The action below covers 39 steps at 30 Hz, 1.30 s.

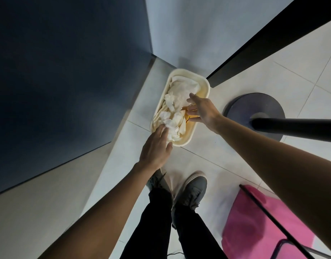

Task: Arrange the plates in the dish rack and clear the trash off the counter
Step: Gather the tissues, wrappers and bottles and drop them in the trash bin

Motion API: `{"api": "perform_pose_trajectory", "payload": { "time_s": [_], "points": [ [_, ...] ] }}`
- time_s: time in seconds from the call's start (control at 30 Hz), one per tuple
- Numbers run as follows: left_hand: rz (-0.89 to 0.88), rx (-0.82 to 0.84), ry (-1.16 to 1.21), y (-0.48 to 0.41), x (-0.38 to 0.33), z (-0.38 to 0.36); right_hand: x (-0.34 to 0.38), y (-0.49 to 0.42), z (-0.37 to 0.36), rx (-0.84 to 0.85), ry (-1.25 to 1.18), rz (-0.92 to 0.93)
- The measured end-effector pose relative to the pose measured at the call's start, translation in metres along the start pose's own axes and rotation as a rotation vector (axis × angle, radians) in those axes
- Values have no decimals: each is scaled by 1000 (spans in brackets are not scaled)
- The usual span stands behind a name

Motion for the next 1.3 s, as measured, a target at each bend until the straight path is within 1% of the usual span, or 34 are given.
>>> {"api": "perform_pose_trajectory", "payload": {
  "time_s": [0.1, 0.2, 0.3, 0.33, 0.4, 0.47, 0.67, 0.8, 0.9, 1.03, 1.17, 1.3],
  "points": [
    [75, 95, -57, -4, -7, 5, -10, 7, 2, -27, 39, 4],
    [129, 114, -24, 3, -13, 13, -17, 24, 1, -26, 67, 4],
    [124, 63, 24, 16, -22, 28, -20, 49, 0, 52, 225, 76],
    [116, 43, 47, 21, -26, 34, -22, 57, -1, 56, 273, 101],
    [83, 5, 115, 34, -35, 47, -22, 77, -1, 9, 388, 158],
    [61, -26, 181, 48, -45, 61, -17, 104, 0, 14, 539, 244],
    [81, -97, 238, 100, -79, 114, 10, 182, 11, 127, 944, 526],
    [72, -138, 278, 143, -117, 161, 43, 244, 26, 183, 1086, 611],
    [69, -205, 315, 185, -153, 203, 79, 300, 37, 201, 1118, 659],
    [46, -275, 357, 235, -194, 255, 116, 365, 47, 198, 1100, 734],
    [97, -301, 494, 281, -230, 290, 139, 421, 53, 172, 971, 773],
    [72, -367, 618, 320, -259, 317, 161, 469, 52, 95, 804, 865]
  ]
}}
Point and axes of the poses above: each hand's wrist, its own y-axis away from the middle knuckle, its own z-axis out of the back of the hand, x = y × z, the point moved 1 cm from there along -y, towards the middle knuckle, and after that the axes turned 4 degrees about y, right-handed, at the moved point
